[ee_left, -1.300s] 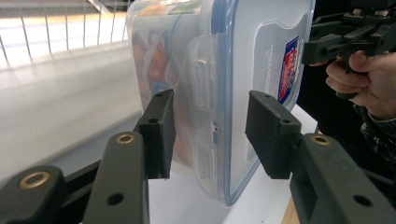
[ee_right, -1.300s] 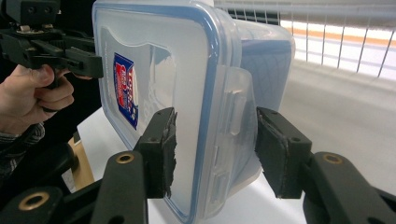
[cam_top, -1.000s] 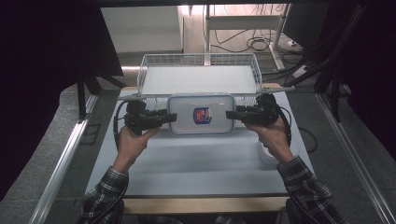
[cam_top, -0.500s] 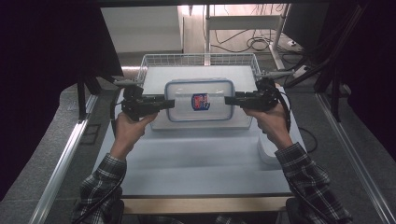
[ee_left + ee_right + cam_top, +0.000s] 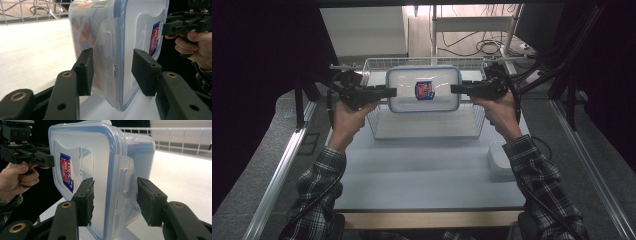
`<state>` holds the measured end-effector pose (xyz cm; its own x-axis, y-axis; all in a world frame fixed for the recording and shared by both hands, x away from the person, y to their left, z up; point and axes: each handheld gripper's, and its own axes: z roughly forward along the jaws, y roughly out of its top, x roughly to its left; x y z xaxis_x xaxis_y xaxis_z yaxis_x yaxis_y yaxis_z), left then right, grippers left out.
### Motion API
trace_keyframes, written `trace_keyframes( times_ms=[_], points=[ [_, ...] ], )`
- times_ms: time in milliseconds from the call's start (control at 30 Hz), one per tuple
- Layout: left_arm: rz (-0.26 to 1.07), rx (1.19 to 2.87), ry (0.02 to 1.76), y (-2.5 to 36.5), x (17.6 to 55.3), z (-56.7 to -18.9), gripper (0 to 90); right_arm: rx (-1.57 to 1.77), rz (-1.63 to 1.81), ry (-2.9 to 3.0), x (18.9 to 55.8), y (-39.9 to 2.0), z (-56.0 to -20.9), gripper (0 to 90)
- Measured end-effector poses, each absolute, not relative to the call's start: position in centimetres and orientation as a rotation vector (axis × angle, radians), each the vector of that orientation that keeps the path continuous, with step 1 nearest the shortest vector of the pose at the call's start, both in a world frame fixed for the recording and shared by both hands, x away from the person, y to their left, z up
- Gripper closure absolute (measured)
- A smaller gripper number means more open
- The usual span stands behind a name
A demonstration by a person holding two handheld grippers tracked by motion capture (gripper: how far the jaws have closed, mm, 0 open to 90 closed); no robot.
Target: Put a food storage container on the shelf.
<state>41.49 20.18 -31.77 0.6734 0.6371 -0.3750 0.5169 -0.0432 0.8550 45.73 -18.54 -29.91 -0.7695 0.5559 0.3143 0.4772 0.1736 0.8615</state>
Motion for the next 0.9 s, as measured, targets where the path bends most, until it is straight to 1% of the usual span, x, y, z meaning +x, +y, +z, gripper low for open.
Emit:
trace_keyframes(
  times_ms=[233,500,633,667,900],
  points=[
    [0.116,1.685,0.957,20.1,43.3,-31.4,52.9,1.060,1.685,2.334,47.3,-18.5,-29.4,49.3],
    [0.110,1.675,0.980,19.9,45.2,-31.9,51.5,1.120,1.673,2.319,49.0,-18.4,-29.8,48.9],
    [0.120,1.675,0.973,19.9,45.3,-32.0,50.5,1.119,1.676,2.310,49.2,-18.4,-29.8,48.6],
    [0.142,1.683,0.955,19.8,45.2,-32.1,50.1,1.120,1.675,2.309,49.2,-18.3,-29.8,48.4],
    [0.188,1.688,0.940,19.5,44.9,-32.4,46.9,1.127,1.685,2.304,49.3,-18.4,-30.0,48.1]
  ],
)
